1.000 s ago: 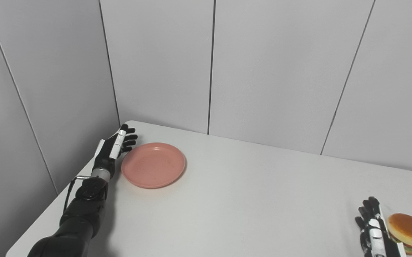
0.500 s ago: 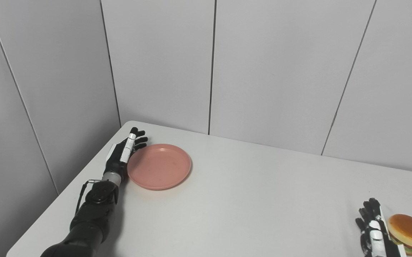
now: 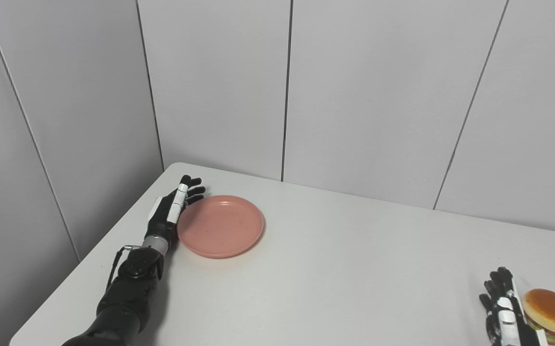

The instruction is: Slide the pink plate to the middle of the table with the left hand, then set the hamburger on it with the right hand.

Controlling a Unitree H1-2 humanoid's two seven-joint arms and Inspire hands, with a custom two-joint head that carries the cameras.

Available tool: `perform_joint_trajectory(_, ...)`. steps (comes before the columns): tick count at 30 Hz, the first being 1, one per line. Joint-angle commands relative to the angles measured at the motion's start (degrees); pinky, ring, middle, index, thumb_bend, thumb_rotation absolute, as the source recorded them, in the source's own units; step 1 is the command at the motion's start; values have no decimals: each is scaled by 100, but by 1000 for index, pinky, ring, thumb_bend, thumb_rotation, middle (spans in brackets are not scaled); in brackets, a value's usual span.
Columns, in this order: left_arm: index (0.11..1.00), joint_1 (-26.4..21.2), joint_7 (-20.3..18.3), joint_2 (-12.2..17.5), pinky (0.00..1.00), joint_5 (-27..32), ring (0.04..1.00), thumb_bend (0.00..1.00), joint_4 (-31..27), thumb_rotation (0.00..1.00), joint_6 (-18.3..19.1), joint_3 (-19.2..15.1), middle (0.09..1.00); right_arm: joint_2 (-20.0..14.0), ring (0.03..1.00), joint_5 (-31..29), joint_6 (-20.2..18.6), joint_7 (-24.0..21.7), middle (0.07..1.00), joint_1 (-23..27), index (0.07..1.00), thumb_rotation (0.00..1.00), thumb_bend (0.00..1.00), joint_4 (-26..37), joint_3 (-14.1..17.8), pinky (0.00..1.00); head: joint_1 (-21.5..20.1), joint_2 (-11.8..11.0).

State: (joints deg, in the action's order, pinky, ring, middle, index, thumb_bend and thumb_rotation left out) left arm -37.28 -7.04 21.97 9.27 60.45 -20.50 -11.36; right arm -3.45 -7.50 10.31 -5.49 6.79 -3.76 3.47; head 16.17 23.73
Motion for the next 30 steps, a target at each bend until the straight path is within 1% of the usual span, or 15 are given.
perform_joint_trajectory(1,791,-104,-144,-67,782,60,822,925,-176,1000,42,27,807,76,1000,-49,-28,14,1000,-223,1000,941,528,-153,-13,1000,-52,39)
perform_joint_trajectory(6,789,-6,-239,-210,787,239,834,942,-483,989,292,2,811,81,1000,-98,-6,-26,1000,-203,1000,943,534,-174,-28,1000,-169,106)
perform_joint_trajectory(7,789,16,-246,-232,788,258,834,941,-559,988,340,11,811,85,1000,-100,7,-23,1000,-199,1000,940,536,-182,-28,1000,-240,150)
perform_joint_trajectory(13,789,169,-177,-411,787,110,826,930,-924,1000,436,179,802,94,999,-12,82,33,1000,-178,1000,925,551,-229,-38,1000,-374,231)
perform_joint_trajectory(15,793,226,-178,-486,798,105,828,913,-1026,1000,486,227,804,88,999,18,52,38,1000,-171,1000,936,566,-233,-50,1000,-426,260)
perform_joint_trajectory(17,795,268,-187,-531,816,115,834,918,-1105,1000,536,249,806,104,1000,33,51,50,1000,-169,1000,935,564,-237,-44,1000,-476,286)
perform_joint_trajectory(19,792,315,-225,-608,805,169,834,913,-1194,1000,589,254,807,120,1000,51,54,50,1000,-165,1000,934,562,-235,-48,1000,-535,317)
perform_joint_trajectory(24,796,436,-203,-716,787,66,828,892,-1444,1000,652,401,805,168,1000,33,-25,48,1000,-149,1000,932,563,-204,-63,1000,-800,414)
perform_joint_trajectory(27,800,485,-312,-774,804,124,838,897,-1546,1000,718,464,812,214,998,90,-72,79,1000,-142,1000,946,567,-157,-91,1000,-971,472)
perform_joint_trajectory(30,798,516,-388,-823,800,163,838,891,-1609,1000,700,513,814,271,1000,100,-136,86,1000,-142,1000,952,536,-88,-118,1000,-1148,538)
